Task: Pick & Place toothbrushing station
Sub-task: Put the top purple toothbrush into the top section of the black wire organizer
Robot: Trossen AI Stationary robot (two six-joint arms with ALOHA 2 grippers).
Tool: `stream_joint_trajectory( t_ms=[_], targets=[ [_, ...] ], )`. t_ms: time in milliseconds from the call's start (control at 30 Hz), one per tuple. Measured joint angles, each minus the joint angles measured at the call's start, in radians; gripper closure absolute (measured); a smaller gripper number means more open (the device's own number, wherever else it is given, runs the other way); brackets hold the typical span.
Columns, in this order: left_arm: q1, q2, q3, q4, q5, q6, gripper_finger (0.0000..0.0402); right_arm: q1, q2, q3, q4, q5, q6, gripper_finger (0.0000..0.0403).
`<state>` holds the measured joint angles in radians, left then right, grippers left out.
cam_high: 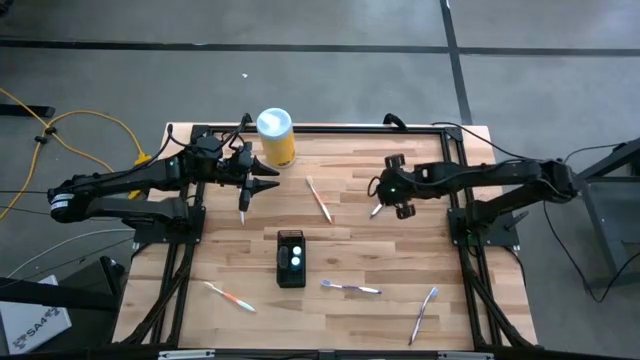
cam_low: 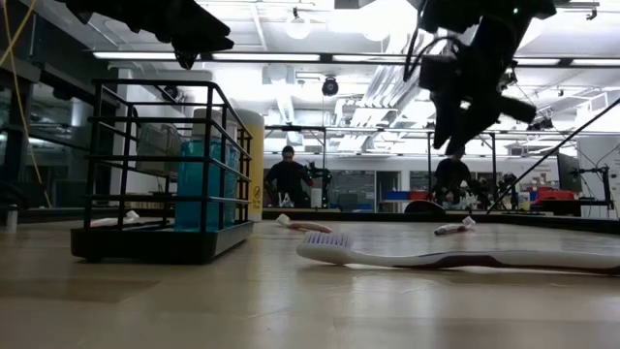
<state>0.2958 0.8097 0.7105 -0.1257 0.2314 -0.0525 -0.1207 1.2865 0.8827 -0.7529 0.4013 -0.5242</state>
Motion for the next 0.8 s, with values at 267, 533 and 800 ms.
stream_joint_trajectory(
  t_ms=[267, 533, 800],
  targets=[
    [0.000, 0.000, 0.000, 0.000, 0.000, 0.000, 0.0266, 0.020, 0.071, -0.001, 0.002, -0.062, -0.324, 0.0282],
    [0.000, 0.000, 0.000, 0.000, 0.000, 0.000, 0.0266, 0.028, 0.082, -0.001, 0.007, -0.183, -0.302, 0.0282],
    [0.000, 0.000, 0.000, 0.000, 0.000, 0.000, 0.0266, 0.000, 0.081, -0.048, 0.000, -0.227, -0.295, 0.0280]
  ],
)
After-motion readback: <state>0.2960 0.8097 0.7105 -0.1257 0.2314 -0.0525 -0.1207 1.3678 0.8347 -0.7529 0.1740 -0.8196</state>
